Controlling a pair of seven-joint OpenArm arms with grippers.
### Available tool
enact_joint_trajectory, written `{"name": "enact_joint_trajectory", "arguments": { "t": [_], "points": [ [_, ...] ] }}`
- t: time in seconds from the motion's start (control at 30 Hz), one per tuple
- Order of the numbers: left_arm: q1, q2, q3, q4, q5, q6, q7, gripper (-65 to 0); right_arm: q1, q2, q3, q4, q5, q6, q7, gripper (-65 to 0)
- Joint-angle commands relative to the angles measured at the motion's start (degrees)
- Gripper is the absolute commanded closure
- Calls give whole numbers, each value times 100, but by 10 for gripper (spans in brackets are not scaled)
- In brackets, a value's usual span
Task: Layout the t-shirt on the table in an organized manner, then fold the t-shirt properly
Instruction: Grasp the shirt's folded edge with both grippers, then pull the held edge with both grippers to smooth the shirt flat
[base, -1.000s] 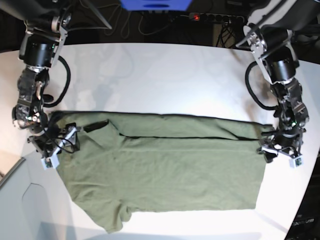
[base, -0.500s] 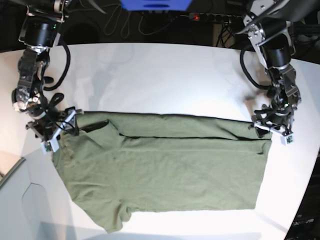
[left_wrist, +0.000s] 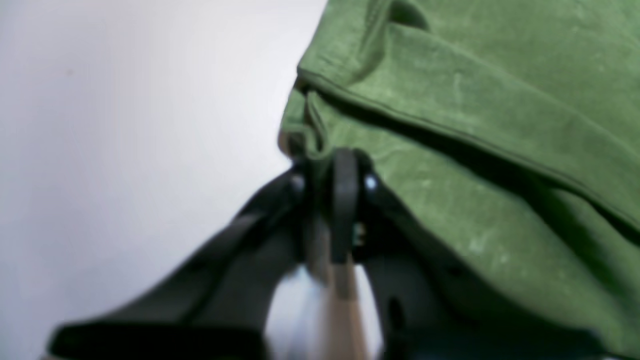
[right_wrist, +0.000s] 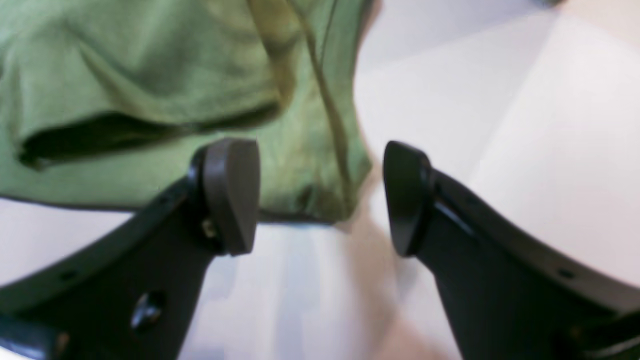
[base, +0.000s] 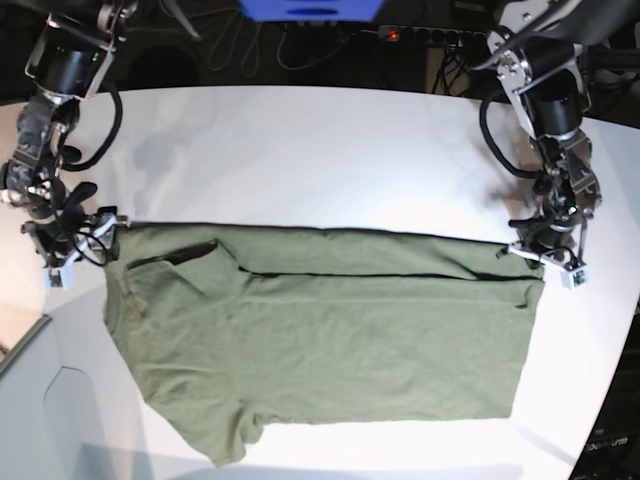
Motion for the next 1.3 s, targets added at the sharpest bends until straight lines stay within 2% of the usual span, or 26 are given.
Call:
{"name": "enact_joint_trajectory", "arguments": {
  "t": [0.0, 0.13, 0.4, 0.57, 0.7, 0.77, 0.87, 0.97, 1.1, 1.17, 1.27],
  "points": [
    [-85, -52, -5, 52, -12, -12, -12, -10, 211, 115, 26, -79, 75, -4, 150, -397],
    [-67, -52, -5, 52, -12, -12, -12, -5, 396, 308, -1, -712, 84, -4, 150, -397],
    [47, -61, -14, 52, -12, -12, -3, -4, 422, 282, -45, -941, 84, -4, 150, -391],
    [214, -61, -14, 105, -12, -12, -3, -3, 431, 317, -414, -1389, 84, 5, 150, -382],
    [320, -61, -14, 113, -12, -12, -3, -3, 449, 326, -423, -1609, 84, 14, 150, -271],
    [372, -61, -14, 113, -12, -12, -3, -3, 422, 326, -423, -1582, 84, 22, 150, -177],
    [452, -61, -14, 333, -12, -12, 32, -3, 414, 396, -405, -1574, 84, 22, 124, 0],
    [663, -26, -14, 843, -12, -12, 49, -3, 343, 519, -414, -1530, 84, 31, 106, 0],
    [847, 9, -14, 1608, -12, -12, 128, -3, 71, 581, -414, -686, 84, 31, 106, 0],
    [812, 9, -14, 1924, -21, -12, 498, -3, -17, 563, -414, -114, 84, 31, 89, 0],
    [663, 9, -23, 2346, -232, -12, 928, -3, 44, 475, -414, 536, 84, 31, -281, 0]
  ]
}}
